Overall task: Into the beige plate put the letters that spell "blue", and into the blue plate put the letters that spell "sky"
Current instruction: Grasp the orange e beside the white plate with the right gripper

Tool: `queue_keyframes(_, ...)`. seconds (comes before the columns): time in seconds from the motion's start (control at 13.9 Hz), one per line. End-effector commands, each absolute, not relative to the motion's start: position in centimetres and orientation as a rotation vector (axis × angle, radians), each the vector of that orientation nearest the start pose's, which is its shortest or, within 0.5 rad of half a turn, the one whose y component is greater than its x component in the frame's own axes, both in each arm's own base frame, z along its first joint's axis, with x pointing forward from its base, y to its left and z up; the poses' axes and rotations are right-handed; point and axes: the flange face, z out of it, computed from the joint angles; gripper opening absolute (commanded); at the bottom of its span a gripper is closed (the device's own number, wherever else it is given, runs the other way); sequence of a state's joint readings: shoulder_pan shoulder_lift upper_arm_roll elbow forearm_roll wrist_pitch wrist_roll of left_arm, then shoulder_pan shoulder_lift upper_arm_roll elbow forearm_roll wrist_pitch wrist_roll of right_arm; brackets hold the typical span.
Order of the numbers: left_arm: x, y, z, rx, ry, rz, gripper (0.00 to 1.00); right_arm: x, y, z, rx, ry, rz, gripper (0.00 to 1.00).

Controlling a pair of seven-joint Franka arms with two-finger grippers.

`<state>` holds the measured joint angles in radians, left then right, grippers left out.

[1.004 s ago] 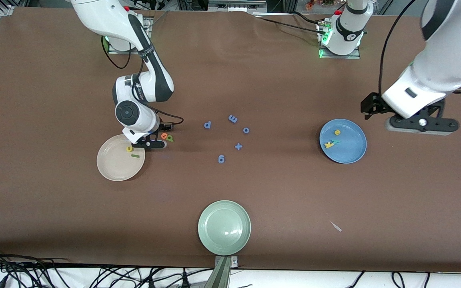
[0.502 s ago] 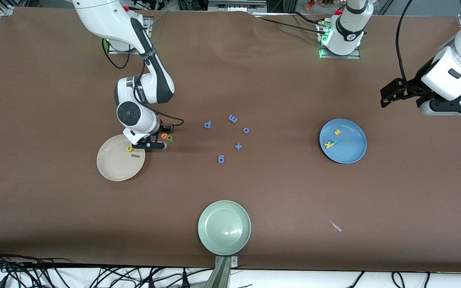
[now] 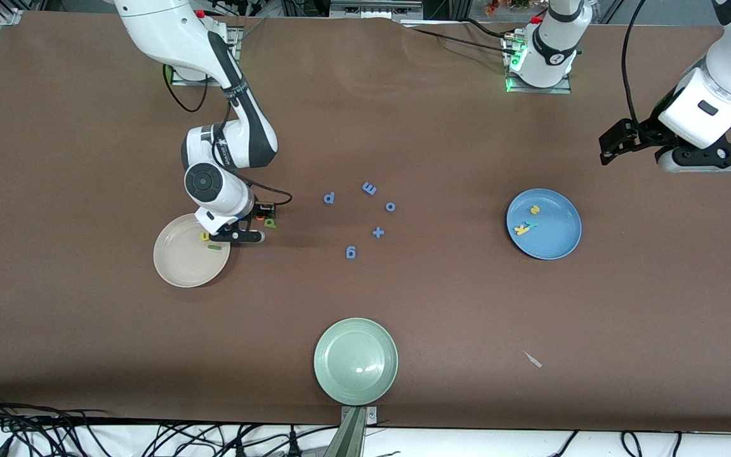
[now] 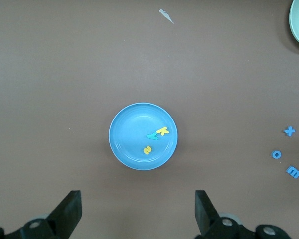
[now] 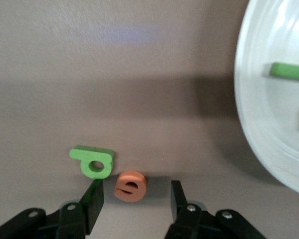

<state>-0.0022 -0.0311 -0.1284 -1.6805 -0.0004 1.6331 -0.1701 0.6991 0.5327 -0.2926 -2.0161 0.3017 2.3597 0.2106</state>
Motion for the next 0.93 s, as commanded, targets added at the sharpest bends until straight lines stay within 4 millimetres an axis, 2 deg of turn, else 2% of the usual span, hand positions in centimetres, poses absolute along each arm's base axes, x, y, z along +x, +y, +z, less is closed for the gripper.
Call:
queue_keyframes(0.0,54.1,-7.2,59.9,-3.153,-0.038,0.018,1.00,54.3,23.0,18.1,-3.125,-0.014,0.246,0.63)
queue_keyframes(0.43,54.1,-7.6,60.1,-3.152,-0.036,0.013,1.00,52.8,22.9,17.3,-3.130,0.024,0.318,0.63)
queue_keyframes(0.86,54.1,-7.8,60.1,-3.152,-0.031,0.013,1.00,52.8,22.8,17.2,-3.130,0.023,0.315,0.58)
